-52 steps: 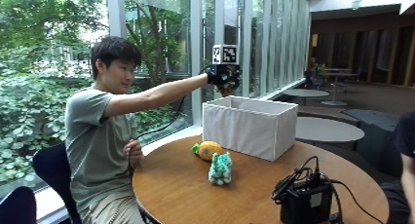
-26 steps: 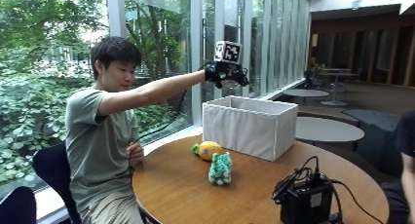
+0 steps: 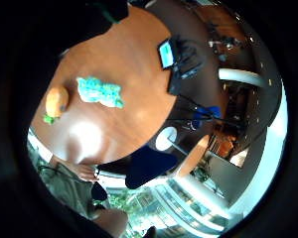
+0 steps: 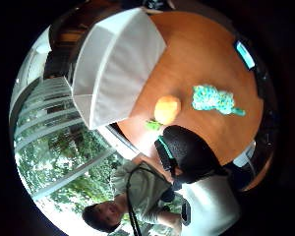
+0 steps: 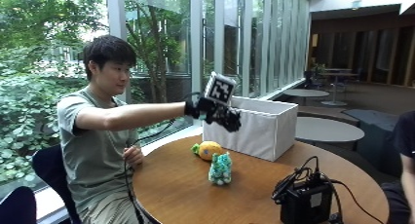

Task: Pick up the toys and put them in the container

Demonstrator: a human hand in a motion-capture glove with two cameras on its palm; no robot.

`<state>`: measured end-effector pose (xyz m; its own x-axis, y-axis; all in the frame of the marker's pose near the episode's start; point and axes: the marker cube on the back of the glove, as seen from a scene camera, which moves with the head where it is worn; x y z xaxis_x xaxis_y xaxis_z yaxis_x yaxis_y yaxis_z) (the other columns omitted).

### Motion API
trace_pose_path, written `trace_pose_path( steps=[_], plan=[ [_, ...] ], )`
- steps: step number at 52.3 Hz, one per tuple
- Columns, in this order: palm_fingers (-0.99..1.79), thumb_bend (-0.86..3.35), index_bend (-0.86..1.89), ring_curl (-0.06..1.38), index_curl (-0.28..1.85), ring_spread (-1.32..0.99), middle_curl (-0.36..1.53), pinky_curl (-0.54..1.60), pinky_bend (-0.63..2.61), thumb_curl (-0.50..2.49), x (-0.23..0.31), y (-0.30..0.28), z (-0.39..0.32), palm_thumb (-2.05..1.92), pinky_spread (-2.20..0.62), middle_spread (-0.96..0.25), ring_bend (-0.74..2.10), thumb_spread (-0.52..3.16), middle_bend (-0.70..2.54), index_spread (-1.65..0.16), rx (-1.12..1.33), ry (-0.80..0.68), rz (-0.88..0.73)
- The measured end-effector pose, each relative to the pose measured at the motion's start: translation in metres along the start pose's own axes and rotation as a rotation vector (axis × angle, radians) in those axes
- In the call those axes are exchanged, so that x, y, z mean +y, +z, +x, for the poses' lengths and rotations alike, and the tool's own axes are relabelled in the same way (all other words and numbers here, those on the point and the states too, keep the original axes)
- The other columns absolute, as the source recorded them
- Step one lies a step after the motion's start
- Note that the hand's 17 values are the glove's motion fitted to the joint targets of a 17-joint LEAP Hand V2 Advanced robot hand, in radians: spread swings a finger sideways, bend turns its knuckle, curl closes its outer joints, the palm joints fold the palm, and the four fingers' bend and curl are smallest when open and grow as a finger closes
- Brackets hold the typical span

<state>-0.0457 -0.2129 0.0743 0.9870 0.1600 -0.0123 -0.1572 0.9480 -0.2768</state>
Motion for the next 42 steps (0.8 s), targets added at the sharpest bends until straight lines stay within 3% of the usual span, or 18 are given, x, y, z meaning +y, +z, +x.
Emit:
trace_pose_path(
  steps=[3, 9, 14, 23, 25, 28, 35, 42],
  plan=[
    [-0.17, -0.02, 0.08, 0.34, 0.21, -0.12, 0.57, 0.36, 0.85, 0.40, -0.011, 0.023, 0.003, 0.15, 0.01, -0.03, 0.66, 1.27, 0.24, -0.20, -0.025, 0.111, -0.016],
    [-0.18, -0.01, 0.07, 0.34, 0.19, -0.12, 0.55, 0.34, 0.81, 0.39, -0.014, 0.103, -0.005, 0.15, 0.00, -0.02, 0.64, 1.27, 0.22, -0.20, 0.155, -0.200, -0.110],
    [-0.15, -0.02, 0.10, 0.34, 0.20, -0.11, 0.54, 0.33, 0.77, 0.37, -0.028, 0.172, -0.007, 0.15, 0.00, -0.01, 0.61, 1.27, 0.21, -0.19, 0.132, -0.228, -0.185],
    [0.22, -0.01, 0.13, 0.35, 0.20, -0.20, 0.61, 0.29, 0.64, 0.36, -0.047, 0.195, 0.001, 0.14, -0.06, -0.05, 0.71, 1.29, 0.52, -0.18, 0.151, -0.187, -0.033],
    [0.44, 0.00, 0.15, 0.36, 0.19, -0.24, 0.66, 0.27, 0.60, 0.36, -0.054, 0.192, 0.011, 0.15, -0.10, -0.08, 0.78, 1.31, 0.68, -0.18, 0.126, -0.129, 0.004],
    [0.49, 0.00, 0.16, 0.37, 0.21, -0.28, 0.68, 0.26, 0.57, 0.35, -0.063, 0.190, 0.028, 0.17, -0.13, -0.11, 0.83, 1.34, 0.76, -0.18, 0.182, -0.042, 0.048],
    [0.65, 0.09, 0.19, 0.45, 0.25, -0.35, 0.79, 0.28, 0.50, 0.37, -0.064, 0.190, 0.017, 0.30, -0.20, -0.16, 0.99, 1.48, 0.99, -0.20, -0.039, -0.108, 0.001],
    [0.91, 0.23, 0.18, 0.55, 0.27, -0.41, 0.87, 0.41, 0.84, 0.46, -0.061, 0.195, -0.013, 0.56, -0.31, -0.22, 1.22, 1.52, 1.00, -0.21, -0.082, -0.199, -0.043]
  ],
)
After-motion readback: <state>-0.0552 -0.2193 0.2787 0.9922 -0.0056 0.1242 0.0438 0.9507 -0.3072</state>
